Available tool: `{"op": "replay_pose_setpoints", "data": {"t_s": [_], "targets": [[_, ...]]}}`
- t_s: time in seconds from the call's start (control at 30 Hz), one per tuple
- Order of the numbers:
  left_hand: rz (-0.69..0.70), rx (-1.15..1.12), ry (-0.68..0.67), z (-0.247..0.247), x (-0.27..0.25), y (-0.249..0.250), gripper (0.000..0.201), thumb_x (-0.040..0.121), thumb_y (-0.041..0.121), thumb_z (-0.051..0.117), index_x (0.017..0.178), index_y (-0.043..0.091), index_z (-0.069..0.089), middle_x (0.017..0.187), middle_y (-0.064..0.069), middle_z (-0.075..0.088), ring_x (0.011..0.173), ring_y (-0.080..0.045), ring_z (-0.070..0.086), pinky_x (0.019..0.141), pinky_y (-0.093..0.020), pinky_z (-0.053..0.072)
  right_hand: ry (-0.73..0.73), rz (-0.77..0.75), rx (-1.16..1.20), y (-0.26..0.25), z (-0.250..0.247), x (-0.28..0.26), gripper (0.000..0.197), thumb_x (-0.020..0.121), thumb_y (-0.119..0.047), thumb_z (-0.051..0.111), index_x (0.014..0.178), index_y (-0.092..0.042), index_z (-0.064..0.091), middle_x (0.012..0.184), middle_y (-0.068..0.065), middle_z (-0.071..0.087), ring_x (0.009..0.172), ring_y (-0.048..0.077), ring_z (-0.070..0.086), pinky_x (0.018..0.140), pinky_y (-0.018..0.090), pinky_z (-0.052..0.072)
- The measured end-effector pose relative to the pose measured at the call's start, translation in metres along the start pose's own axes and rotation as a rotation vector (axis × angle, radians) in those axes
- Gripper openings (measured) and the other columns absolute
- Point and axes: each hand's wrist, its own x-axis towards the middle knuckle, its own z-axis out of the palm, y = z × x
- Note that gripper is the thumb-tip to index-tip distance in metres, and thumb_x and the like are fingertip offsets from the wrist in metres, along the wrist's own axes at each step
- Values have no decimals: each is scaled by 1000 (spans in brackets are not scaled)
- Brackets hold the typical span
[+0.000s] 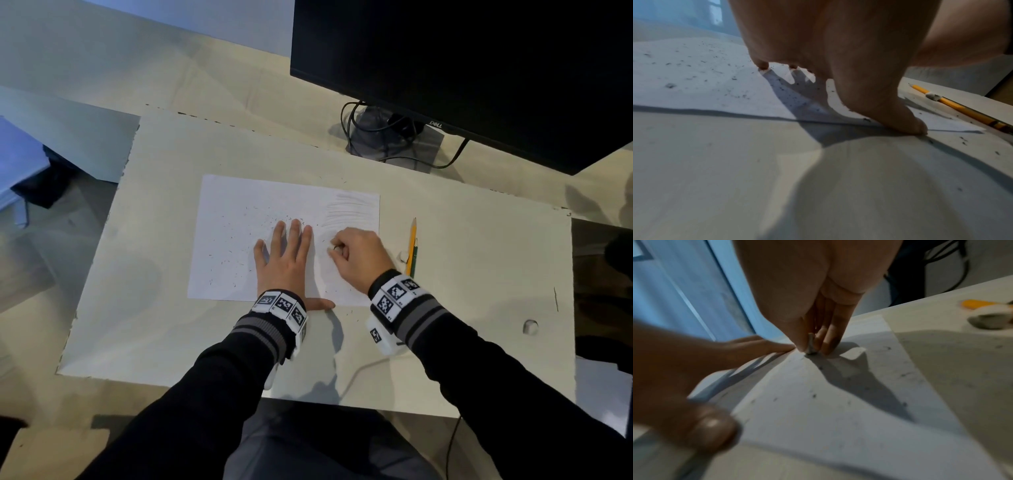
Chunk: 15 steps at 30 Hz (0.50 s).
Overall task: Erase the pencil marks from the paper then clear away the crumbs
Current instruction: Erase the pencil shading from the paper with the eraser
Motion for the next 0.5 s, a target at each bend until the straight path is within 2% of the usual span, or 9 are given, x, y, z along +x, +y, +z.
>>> {"op": "replay_pose_setpoints", "data": {"t_s": [0.1, 0.13, 0.23, 0.3, 0.4, 0.43, 0.5], "targets": [[-5, 12, -4, -1, 1, 2, 149, 52, 95, 56, 151, 20, -28, 162, -3, -24, 149, -32, -20, 118, -59, 5, -130, -90, -11, -5, 4, -13, 10, 92, -20, 62, 90, -12, 68, 76, -10, 53, 73, 11, 50, 71, 24, 42], [-6, 14, -5, 0, 2, 2, 149, 52, 95, 56, 150, 20, -28, 162, -4, -24, 149, -32, -20, 118, -60, 5, -115, -70, -18, -1, 0, -10, 11, 92, -20, 63, 90, -12, 68, 76, -9, 54, 73, 11, 50, 71, 24, 43], [-8, 19, -6, -1, 2, 2, 150, 52, 95, 56, 150, 21, -28, 161, -4, -23, 148, -32, -20, 117, -60, 6, 51, 53, 9, 11, -7, 3, 9, 91, -19, 64, 88, -13, 69, 77, -6, 60, 73, 12, 55, 72, 26, 48], [-2, 17, -13, -1, 2, 2, 149, 53, 94, 57, 151, 20, -28, 161, -5, -24, 148, -33, -20, 117, -61, 5, 29, 21, -1, 5, -3, -3, 8, 91, -18, 63, 89, -13, 67, 80, -5, 61, 75, 12, 55, 72, 26, 49], [0, 6, -12, -2, 2, 2, 149, 53, 93, 58, 151, 20, -28, 161, -5, -24, 148, -33, -20, 117, -61, 4, -112, -88, -21, -1, 2, -16, 10, 93, -19, 62, 95, -11, 68, 85, -3, 61, 77, 11, 52, 76, 30, 50], [-1, 5, -13, -2, 2, 2, 149, 53, 93, 58, 151, 20, -28, 161, -5, -24, 148, -33, -20, 118, -61, 4, -99, -63, -25, 4, -1, -13, 10, 93, -19, 62, 94, -11, 68, 85, -3, 62, 77, 11, 53, 76, 30, 50], [1, 4, -22, -3, 1, 2, 148, 54, 92, 59, 151, 21, -28, 161, -5, -25, 148, -33, -21, 118, -61, 4, 25, 31, -1, 16, -8, -4, 9, 91, -19, 64, 89, -12, 69, 80, -5, 60, 74, 12, 54, 74, 30, 51]]}}
